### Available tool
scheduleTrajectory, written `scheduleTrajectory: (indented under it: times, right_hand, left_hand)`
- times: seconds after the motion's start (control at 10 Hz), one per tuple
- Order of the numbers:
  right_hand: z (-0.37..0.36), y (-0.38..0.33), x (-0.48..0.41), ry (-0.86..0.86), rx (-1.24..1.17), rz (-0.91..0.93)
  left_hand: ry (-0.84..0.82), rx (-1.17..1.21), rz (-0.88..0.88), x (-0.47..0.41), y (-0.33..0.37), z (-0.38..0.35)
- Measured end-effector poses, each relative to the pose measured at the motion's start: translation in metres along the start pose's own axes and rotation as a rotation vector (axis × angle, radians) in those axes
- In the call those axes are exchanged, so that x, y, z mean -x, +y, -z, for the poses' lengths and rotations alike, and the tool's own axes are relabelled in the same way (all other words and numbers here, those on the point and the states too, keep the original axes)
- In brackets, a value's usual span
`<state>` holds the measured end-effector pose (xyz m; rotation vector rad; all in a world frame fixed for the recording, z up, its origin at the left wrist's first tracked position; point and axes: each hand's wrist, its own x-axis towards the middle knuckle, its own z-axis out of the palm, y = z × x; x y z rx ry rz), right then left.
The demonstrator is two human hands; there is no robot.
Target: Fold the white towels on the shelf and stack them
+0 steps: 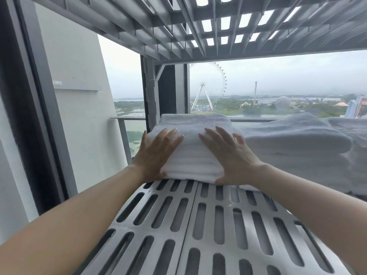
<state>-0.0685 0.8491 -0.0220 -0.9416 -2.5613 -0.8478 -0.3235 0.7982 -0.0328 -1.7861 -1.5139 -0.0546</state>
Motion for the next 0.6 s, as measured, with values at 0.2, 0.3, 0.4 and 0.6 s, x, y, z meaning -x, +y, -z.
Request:
scheduleTrajectory:
  times: [0.2, 0.3, 0.4, 0.6]
  right_hand:
    - [-0.017, -0.020, -0.003, 0.018, -0.014, -0.103]
    - [-0.016, -0.024, -0.008, 0.026, -0.046, -0.120]
    - [-0.013, -0.025, -0.007, 0.054, -0.080, -0.134]
    - [0.020, -0.038, 0.025, 0.289, -0.267, -0.156]
  left_hand:
    - [0.006, 0.011, 0.019, -0.003, -0.001, -0.007]
    - [-0.023, 0.065, 0.070, -0.001, 0.001, -0.009]
    - [-0.047, 0.145, 0.136, 0.001, 0.012, -0.005]
    - [0.032, 0.467, 0.227, 0.011, 0.048, 0.042]
